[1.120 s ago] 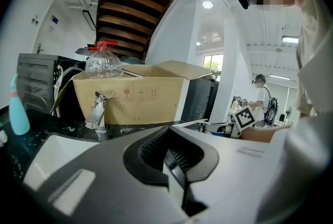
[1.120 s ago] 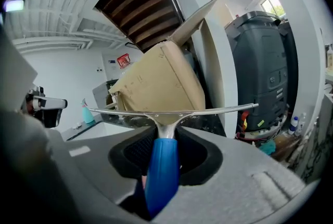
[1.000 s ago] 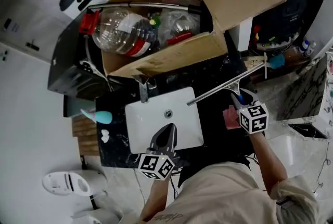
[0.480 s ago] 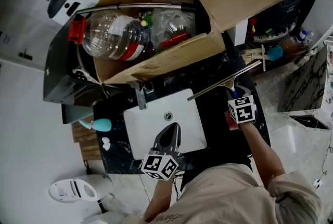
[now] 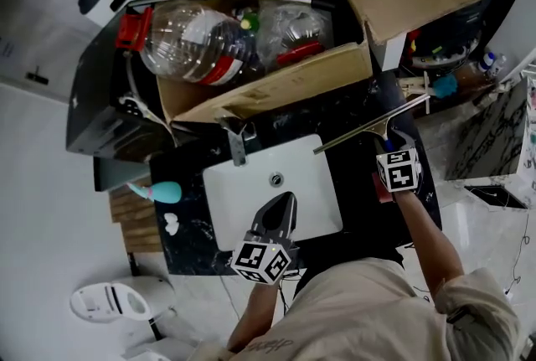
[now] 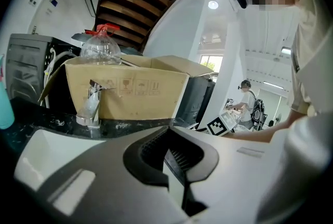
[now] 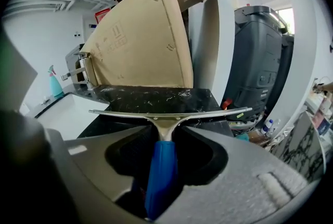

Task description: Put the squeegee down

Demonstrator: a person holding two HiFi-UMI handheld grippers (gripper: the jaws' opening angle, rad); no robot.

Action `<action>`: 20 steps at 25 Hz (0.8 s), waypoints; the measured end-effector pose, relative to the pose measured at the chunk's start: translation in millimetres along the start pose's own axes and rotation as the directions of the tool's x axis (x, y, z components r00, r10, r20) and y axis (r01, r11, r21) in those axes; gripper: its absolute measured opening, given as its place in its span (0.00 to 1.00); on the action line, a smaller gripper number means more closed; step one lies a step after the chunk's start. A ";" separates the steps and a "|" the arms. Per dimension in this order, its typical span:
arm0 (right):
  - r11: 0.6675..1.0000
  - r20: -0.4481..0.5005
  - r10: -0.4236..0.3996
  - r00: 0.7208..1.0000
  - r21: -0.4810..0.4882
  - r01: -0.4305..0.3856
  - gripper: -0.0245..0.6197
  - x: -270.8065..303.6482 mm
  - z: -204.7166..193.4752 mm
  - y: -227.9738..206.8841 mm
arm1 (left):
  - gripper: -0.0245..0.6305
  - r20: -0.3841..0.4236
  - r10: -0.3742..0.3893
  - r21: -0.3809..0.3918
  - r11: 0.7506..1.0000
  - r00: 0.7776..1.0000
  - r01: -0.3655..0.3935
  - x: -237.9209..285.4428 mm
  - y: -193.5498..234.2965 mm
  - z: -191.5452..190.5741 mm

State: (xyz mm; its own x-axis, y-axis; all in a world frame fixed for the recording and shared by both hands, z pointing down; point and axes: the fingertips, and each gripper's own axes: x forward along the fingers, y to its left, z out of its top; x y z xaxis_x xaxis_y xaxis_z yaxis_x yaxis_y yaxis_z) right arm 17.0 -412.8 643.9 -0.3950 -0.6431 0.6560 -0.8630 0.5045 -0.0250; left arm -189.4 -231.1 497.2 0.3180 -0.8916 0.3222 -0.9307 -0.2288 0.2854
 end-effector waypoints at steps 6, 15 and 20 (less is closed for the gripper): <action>0.999 0.068 -0.032 0.997 -0.010 0.033 0.32 -32.9 15.4 2.4 | 0.06 0.079 -0.049 0.039 0.998 0.996 0.046 1.5 -4.6 26.4; 0.999 0.221 0.038 0.975 0.012 -0.041 0.20 -112.5 38.0 25.8 | 0.06 0.161 -0.115 0.099 0.990 0.980 0.100 -6.7 -16.7 57.4; 0.999 0.336 0.037 0.941 0.003 -0.040 0.09 -151.8 71.4 28.8 | 0.06 0.206 -0.145 0.136 0.984 0.968 0.118 -11.6 -18.0 84.8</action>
State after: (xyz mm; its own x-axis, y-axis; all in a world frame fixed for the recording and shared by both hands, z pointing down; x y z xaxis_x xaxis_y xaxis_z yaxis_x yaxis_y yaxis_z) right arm 29.7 -341.8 489.8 -0.5092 -0.7804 0.3630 -0.8475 0.5281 -0.0536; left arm -191.6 -249.8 411.8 0.4054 -0.9103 0.0842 -0.9024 -0.3838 0.1960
